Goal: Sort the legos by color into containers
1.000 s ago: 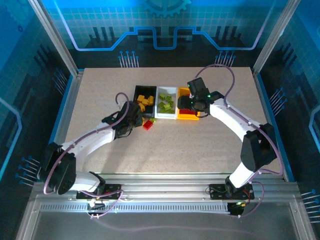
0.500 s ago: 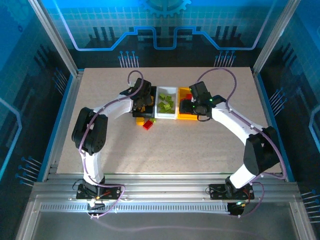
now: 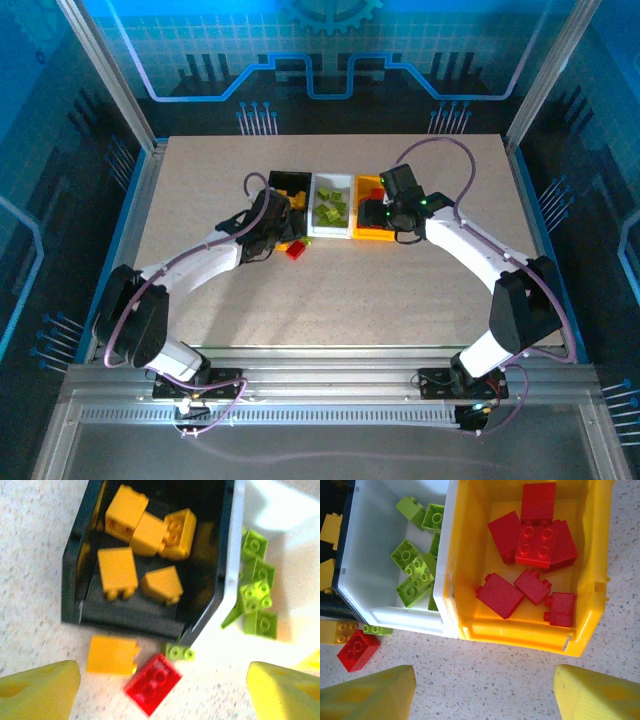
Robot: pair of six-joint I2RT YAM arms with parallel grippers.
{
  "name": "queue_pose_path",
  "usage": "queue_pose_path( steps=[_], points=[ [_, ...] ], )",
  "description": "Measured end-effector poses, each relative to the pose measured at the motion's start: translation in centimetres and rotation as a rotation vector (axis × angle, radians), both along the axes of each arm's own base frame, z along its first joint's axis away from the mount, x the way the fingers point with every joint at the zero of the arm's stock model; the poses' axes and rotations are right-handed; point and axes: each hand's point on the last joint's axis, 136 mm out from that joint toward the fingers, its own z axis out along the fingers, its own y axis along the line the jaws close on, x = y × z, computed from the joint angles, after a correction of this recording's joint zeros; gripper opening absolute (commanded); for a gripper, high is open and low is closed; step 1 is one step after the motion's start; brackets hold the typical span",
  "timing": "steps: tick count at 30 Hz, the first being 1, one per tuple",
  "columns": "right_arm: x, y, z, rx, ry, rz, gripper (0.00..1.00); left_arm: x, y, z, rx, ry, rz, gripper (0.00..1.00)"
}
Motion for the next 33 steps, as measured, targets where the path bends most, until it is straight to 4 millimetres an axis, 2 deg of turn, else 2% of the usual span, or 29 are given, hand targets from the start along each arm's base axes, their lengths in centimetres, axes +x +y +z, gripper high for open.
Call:
queue_pose_path(
  steps=[5,12,21,27,33],
  points=[
    [-0.2,0.1,-0.3,0.011,0.011,-0.003,0.74,-2.0,1.6,-4.0,0.078,0.076,0.004,0.82],
    [-0.2,0.1,-0.2,0.014,0.009,-0.006,0.74,-0.6,1.5,-7.0,0.141,0.074,-0.005,0.81],
    [-0.3,0.1,0.5,0.022,-0.008,-0.005,0.74,1.4,1.9,-8.1,0.152,0.031,0.021,0.69],
    [-0.3,0.1,0.5,0.022,-0.008,-0.005,0.74,1.6,2.6,-9.6,0.177,0.054,0.047,0.50],
    [-0.3,0.0,0.8,0.025,-0.014,-0.005,0.74,1.1,3.0,-9.5,0.178,0.051,0.057,0.33]
  ],
)
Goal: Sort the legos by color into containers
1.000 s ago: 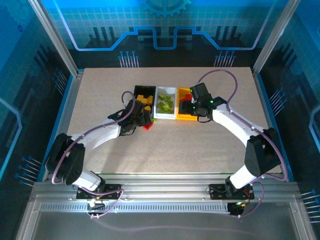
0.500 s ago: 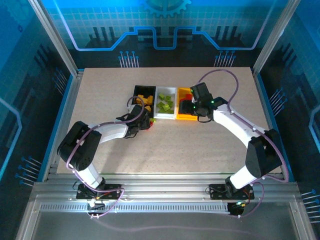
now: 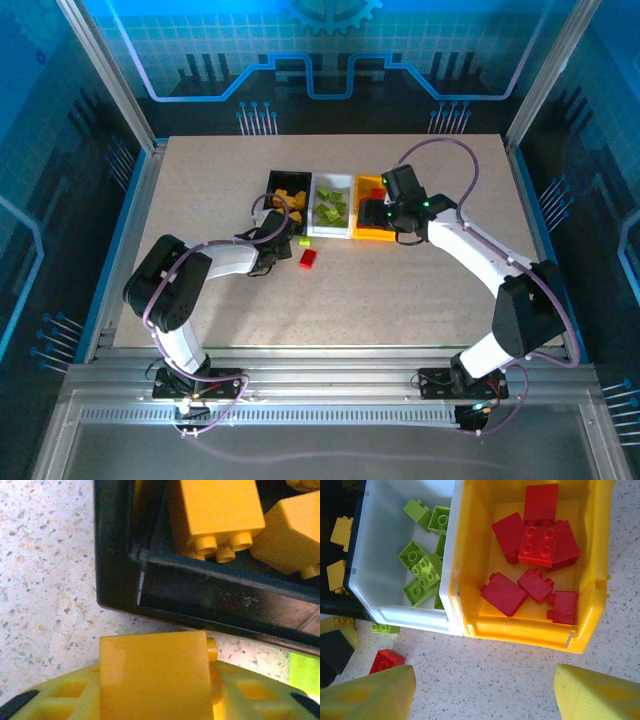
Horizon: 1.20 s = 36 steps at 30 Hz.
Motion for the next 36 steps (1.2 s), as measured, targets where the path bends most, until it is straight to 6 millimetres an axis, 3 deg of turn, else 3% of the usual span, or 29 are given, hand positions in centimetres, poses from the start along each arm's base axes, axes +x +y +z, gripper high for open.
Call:
queue_pose_path(
  steps=[6,9,11,14,19,22,27,31,36],
  points=[
    [0.0,-0.1,0.2,0.003,-0.006,-0.003,0.74,-2.5,0.6,0.3,-0.012,0.015,0.007,0.27],
    [0.0,-0.3,0.1,0.001,-0.002,-0.007,0.74,-5.3,-0.3,3.1,-0.048,-0.007,-0.038,0.28],
    [-0.1,-0.4,-0.1,-0.001,0.002,-0.009,0.74,-5.5,-1.0,5.9,-0.092,-0.065,-0.060,0.28],
    [-0.3,-0.4,-0.3,0.001,0.007,-0.007,0.74,-4.3,-1.3,10.1,-0.140,-0.142,-0.049,0.28],
    [-0.8,-0.5,-1.0,0.003,0.028,-0.004,0.74,1.1,-2.4,14.2,-0.169,-0.205,-0.013,0.28],
    [-1.0,-0.6,-1.3,0.001,0.038,-0.006,0.74,5.0,-2.8,13.8,-0.162,-0.195,0.015,0.28],
    [-1.4,-0.6,-1.3,-0.001,0.042,-0.004,0.74,9.5,-3.0,10.0,-0.124,-0.115,0.047,0.38],
    [-2.2,0.0,-1.2,0.007,0.043,0.007,0.75,10.7,-3.0,7.9,-0.114,-0.058,0.048,0.58],
    [-4.5,2.6,-1.8,0.032,0.072,0.033,0.82,10.5,-3.8,8.2,-0.152,-0.043,0.020,0.84]
  ],
)
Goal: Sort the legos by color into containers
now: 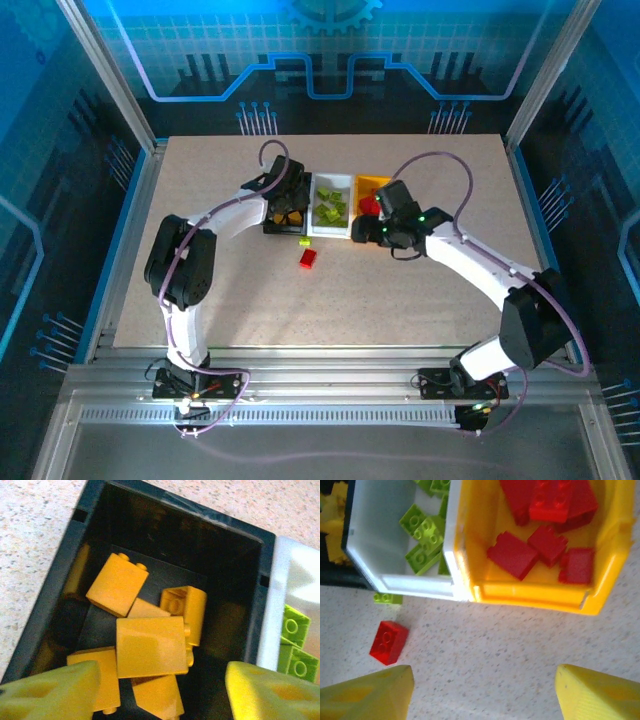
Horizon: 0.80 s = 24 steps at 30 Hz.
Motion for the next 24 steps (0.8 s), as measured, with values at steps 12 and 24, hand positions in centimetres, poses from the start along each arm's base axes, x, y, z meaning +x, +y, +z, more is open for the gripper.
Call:
queue_pose_path(
  steps=[12,24],
  points=[
    [-1.6,11.0,-5.3,-0.048,0.118,0.085,0.83,-8.6,0.3,9.5,-0.264,-0.201,-0.052,0.99],
    [1.4,13.9,-10.1,-0.177,0.179,0.047,0.77,-15.0,3.1,4.5,-0.257,-0.102,-0.005,0.99]
  ],
)
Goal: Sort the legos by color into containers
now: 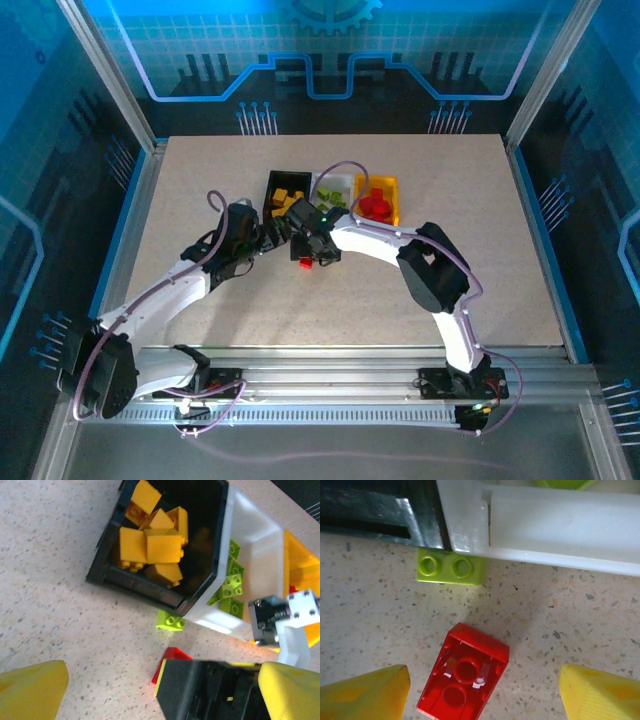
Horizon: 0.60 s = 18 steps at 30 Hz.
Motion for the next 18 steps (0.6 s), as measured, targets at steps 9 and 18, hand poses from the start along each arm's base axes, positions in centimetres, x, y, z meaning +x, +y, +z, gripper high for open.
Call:
queue_pose_path(
  steps=[9,18],
  points=[
    [-0.6,-1.0,-2.0,-0.067,0.038,0.004,0.44,-0.5,1.0,-0.8,0.026,0.016,0.042,0.99],
    [-1.8,-4.4,-1.8,-0.071,0.016,-0.004,0.31,-0.2,1.9,-0.2,0.046,-0.010,0.089,0.99]
  ],
)
